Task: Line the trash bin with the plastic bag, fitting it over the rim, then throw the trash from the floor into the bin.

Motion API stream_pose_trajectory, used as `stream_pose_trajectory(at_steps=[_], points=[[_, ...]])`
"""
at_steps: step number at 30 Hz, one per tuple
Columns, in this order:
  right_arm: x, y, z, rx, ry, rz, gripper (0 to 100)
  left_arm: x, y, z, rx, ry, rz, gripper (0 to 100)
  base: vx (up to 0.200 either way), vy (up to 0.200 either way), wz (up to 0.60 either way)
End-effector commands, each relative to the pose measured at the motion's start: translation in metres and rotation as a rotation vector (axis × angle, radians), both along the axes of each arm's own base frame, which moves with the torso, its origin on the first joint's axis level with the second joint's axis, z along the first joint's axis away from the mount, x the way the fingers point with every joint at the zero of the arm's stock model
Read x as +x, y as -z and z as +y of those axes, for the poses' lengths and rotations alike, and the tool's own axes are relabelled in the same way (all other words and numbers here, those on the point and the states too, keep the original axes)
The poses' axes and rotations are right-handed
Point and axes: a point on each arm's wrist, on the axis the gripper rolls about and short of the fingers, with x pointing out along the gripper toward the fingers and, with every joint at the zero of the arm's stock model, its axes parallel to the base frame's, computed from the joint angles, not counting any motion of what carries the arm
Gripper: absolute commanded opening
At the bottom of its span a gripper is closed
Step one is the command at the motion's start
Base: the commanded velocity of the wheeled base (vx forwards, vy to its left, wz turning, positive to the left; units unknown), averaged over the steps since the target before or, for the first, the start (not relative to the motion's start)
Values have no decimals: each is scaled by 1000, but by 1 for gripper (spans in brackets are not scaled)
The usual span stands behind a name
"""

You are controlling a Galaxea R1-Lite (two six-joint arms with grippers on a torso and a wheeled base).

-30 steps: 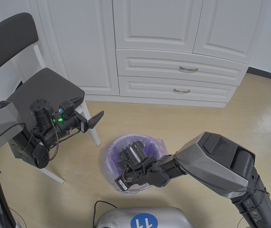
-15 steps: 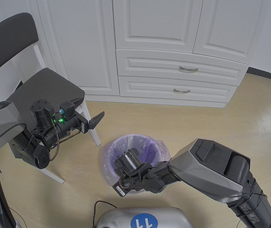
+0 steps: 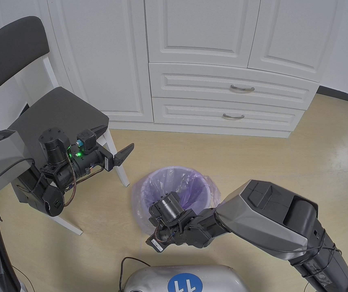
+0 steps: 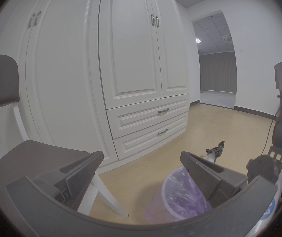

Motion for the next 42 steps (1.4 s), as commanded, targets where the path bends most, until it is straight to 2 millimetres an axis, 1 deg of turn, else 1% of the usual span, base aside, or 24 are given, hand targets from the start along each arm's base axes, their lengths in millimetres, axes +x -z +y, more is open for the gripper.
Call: stream_pose_trajectory(at_steps=[1,2,3,6,7,8,11,16,17,20,21,22,23,26,28,29,30,32,33,34,37,39,40,42], points=[[-9,-17,-1,14,-2,3,100,0,1,0,1,0,1,100,0,0,0],[-9,-17,-1,14,-2,3,100,0,1,0,1,0,1,100,0,0,0],[-17,-29,-6,12,-7,7,100,0,1,0,1,-1,3,100,0,0,0],[-30,-43,-10,12,-24,10,100,0,1,1,2,-2,1,100,0,0,0],[-30,-43,-10,12,-24,10,100,0,1,1,2,-2,1,100,0,0,0],[-36,-47,-12,8,-33,15,100,0,1,1,9,0,-2,100,0,0,0],[-42,-44,-14,-7,-40,28,100,-1,2,1,22,-1,-8,100,0,0,0],[-43,-45,-14,-6,-42,27,100,-2,2,1,23,-1,-6,100,0,0,0],[-42,-52,-14,7,-41,13,100,-1,1,2,22,-5,-9,100,0,0,0],[-30,-62,-14,31,-15,-23,100,0,-1,3,21,-7,-15,100,0,0,0],[-30,-62,-14,31,-15,-23,100,0,-1,3,21,-7,-15,100,0,0,0],[-17,-64,-15,36,22,-51,100,-1,0,3,21,-7,-14,100,0,0,0],[-13,-63,-15,33,32,-57,100,-1,0,3,21,-7,-14,100,0,0,0],[17,-54,-19,36,110,-96,100,-1,0,3,21,-7,-12,100,0,0,0],[25,-49,-21,36,126,-97,100,-1,0,3,21,-7,-12,100,0,0,0],[36,-42,-26,32,148,-96,100,0,0,3,21,-7,-12,100,0,0,0],[41,-37,-29,29,160,-94,100,0,1,3,21,-9,-12,100,0,0,0],[51,-33,-35,16,184,-83,100,1,1,3,21,-9,-12,100,0,0,0],[51,-33,-35,16,184,-83,100,1,1,3,21,-9,-12,100,0,0,0],[59,-31,-44,-4,208,-61,100,1,2,3,22,-9,-11,100,0,0,0],[63,-30,-54,-41,230,-22,100,2,3,3,22,-9,-8,100,0,0,0],[62,-33,-61,-67,250,19,100,2,3,3,23,-9,-6,100,0,0,0],[60,-41,-63,-73,262,37,100,2,3,3,23,-9,-6,100,0,0,0],[56,-48,-67,-86,274,63,100,2,3,3,22,-9,-8,100,0,0,0]])
